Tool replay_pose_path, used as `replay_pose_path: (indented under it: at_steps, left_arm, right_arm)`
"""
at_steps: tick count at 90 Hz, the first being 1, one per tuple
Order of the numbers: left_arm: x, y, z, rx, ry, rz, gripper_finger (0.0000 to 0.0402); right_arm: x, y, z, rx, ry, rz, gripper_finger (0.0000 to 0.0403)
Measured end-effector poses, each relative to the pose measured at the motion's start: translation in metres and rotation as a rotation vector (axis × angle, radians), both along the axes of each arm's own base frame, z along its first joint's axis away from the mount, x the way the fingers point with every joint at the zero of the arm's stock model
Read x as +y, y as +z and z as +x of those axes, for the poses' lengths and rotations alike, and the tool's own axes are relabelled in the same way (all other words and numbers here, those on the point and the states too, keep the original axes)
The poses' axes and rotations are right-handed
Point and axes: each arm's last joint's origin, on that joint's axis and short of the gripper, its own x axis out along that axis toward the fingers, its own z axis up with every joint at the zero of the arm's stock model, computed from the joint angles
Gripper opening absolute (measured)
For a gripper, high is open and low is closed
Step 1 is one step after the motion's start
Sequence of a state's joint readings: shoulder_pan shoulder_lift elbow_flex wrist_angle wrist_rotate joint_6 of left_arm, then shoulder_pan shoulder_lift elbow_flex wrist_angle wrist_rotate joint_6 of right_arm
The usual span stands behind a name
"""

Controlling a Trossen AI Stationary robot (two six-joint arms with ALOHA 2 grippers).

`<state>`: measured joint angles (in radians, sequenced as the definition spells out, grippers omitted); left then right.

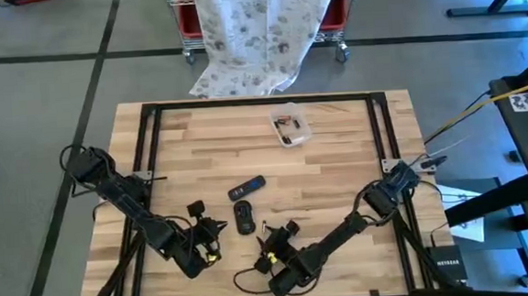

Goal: Insert battery
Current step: Insert the white battery into the wireless mouse

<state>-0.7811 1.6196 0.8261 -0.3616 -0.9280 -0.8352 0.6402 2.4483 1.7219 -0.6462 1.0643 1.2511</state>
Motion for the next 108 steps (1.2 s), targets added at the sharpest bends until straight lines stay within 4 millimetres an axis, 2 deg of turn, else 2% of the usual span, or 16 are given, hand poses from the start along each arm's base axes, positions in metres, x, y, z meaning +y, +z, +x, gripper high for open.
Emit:
replay_pose_path:
  at_steps: [20, 39, 75, 88, 102, 108]
  left_arm:
    - [-0.001, 0.000, 0.000, -0.006, -0.003, -0.007, 0.0001]
    - [-0.002, 0.000, 0.000, -0.008, -0.005, -0.005, 0.0001]
    - [-0.001, 0.001, 0.001, 0.000, -0.026, 0.059, 0.0001]
    - [-0.001, 0.001, 0.001, 0.017, -0.048, 0.088, 0.0001]
    - [-0.002, 0.000, 0.000, 0.039, -0.075, 0.101, 0.0001]
    - [-0.002, 0.000, 0.000, 0.052, -0.088, 0.102, 0.0001]
  right_arm:
    - [-0.003, -0.017, -0.007, -0.030, -0.094, 0.062, 0.0188]
    - [0.000, -0.016, -0.004, -0.053, -0.087, 0.066, 0.0188]
    - [-0.016, -0.016, 0.012, -0.121, -0.152, 0.142, 0.0184]
    - [-0.026, -0.021, 0.011, -0.120, -0.199, 0.170, 0.0139]
    - [-0.028, -0.026, 0.002, -0.064, -0.211, 0.177, 0.0035]
    - [-0.024, -0.023, -0.002, -0.032, -0.200, 0.170, 0.0017]
